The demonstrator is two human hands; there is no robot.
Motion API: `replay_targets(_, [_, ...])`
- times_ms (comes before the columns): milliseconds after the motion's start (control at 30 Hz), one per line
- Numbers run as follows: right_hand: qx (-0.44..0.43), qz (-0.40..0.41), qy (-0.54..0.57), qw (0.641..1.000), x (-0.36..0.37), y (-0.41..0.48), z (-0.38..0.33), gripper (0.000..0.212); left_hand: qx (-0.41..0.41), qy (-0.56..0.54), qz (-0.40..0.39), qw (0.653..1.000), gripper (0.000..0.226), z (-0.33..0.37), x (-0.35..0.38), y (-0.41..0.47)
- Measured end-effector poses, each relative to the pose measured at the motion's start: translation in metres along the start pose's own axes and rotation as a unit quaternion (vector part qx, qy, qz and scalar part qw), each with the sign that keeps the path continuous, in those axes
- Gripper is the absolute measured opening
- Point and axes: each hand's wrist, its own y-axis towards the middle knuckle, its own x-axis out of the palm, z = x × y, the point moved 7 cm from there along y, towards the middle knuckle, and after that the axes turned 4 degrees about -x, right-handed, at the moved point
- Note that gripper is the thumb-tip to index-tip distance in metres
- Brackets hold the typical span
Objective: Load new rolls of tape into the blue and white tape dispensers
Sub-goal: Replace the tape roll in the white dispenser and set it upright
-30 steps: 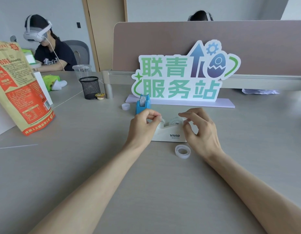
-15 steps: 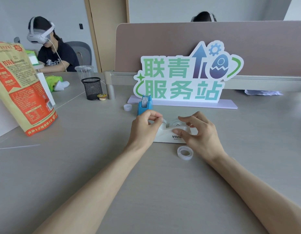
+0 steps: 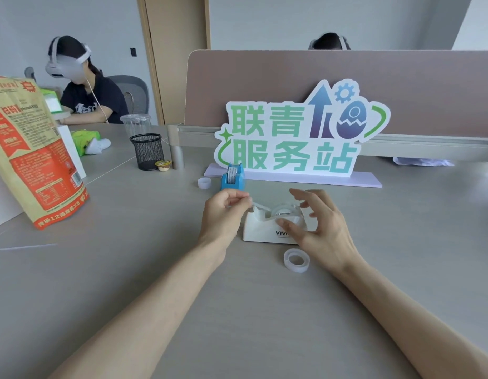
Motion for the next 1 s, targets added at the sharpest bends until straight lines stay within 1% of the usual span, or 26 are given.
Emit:
replay_targets(100, [0.002, -0.008, 0.003, 1.000, 0.002, 0.000, 0.001, 0.051, -0.016, -0.002, 0.006, 1.000, 0.010, -0.001, -0.003, 0.002])
replay_targets(233, [0.003, -0.007, 0.002, 1.000, 0.001, -0.001, 0.002, 0.046, -0.007, 0.008, 0.015, 1.000, 0.009, -0.003, -0.009, 0.006])
replay_targets(333, [0.009, -0.016, 0.000, 1.000, 0.002, 0.000, 0.003, 0.046, -0.005, 0.028, 0.032, 0.999, 0.010, -0.007, -0.015, 0.009])
replay_targets(500, [0.012, -0.019, 0.006, 1.000, 0.003, 0.000, 0.005, 0.046, -0.010, 0.032, 0.057, 0.998, 0.013, -0.010, -0.025, 0.013])
replay_targets(733, [0.004, -0.018, 0.007, 1.000, 0.003, 0.000, 0.004, 0.044, -0.004, 0.052, 0.059, 0.997, 0.011, -0.013, -0.028, 0.012])
replay_targets(867, [0.004, -0.018, 0.006, 1.000, 0.004, 0.000, 0.004, 0.043, 0.003, 0.085, 0.044, 0.995, 0.010, -0.018, -0.026, 0.012])
replay_targets(1000, [0.008, -0.017, 0.006, 1.000, 0.004, -0.001, 0.004, 0.041, 0.063, 0.197, 0.014, 0.978, 0.009, -0.013, -0.017, 0.010])
